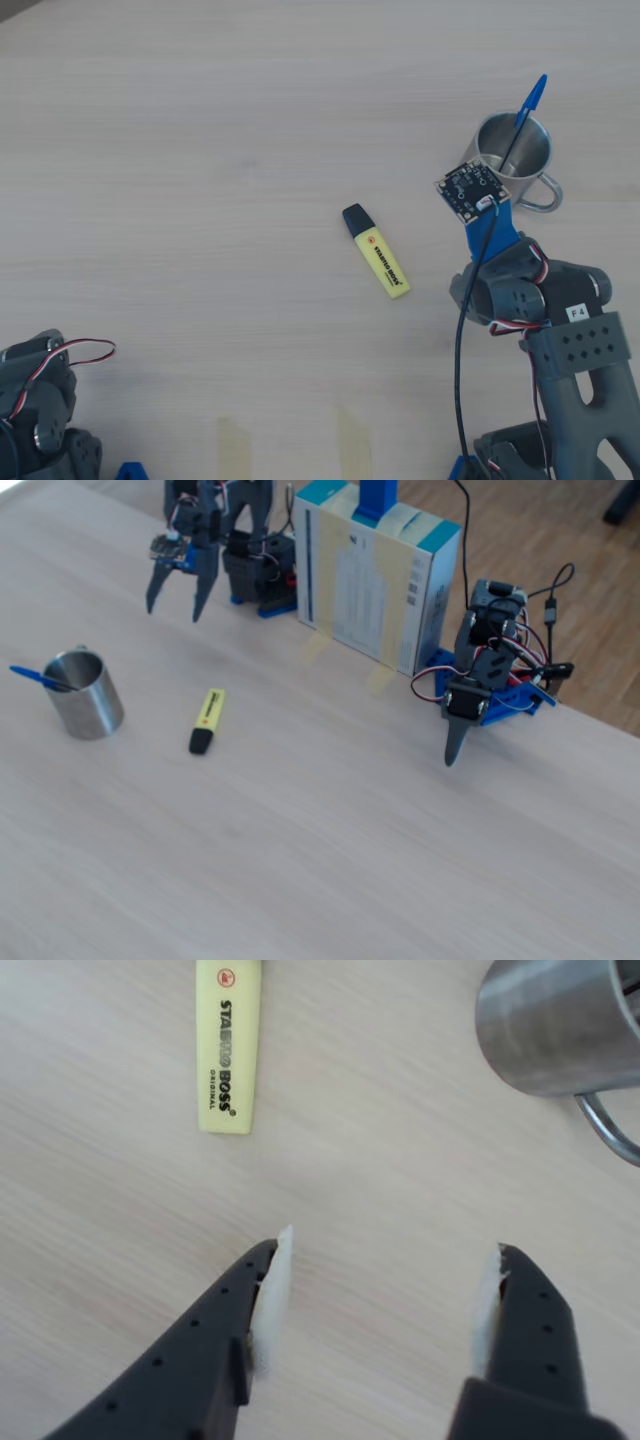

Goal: Grab the yellow pen and put it in the silver cup.

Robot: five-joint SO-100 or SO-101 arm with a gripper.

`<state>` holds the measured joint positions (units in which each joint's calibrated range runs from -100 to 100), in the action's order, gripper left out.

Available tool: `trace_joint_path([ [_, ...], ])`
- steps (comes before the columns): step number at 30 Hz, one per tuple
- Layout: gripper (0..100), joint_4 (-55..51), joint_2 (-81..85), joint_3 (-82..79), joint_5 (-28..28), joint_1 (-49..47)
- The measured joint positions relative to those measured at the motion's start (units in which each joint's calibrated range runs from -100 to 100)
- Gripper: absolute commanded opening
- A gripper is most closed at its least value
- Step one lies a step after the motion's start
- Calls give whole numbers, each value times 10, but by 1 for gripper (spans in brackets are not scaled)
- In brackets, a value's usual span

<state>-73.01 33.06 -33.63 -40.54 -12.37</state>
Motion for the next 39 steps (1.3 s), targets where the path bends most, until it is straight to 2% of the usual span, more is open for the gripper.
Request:
trace_joint_path([
  [15,29,18,-124,119,0,-69],
  [20,29,55,-154,130,-1,-90],
  [39,29,147,-232,131,-72,-140],
])
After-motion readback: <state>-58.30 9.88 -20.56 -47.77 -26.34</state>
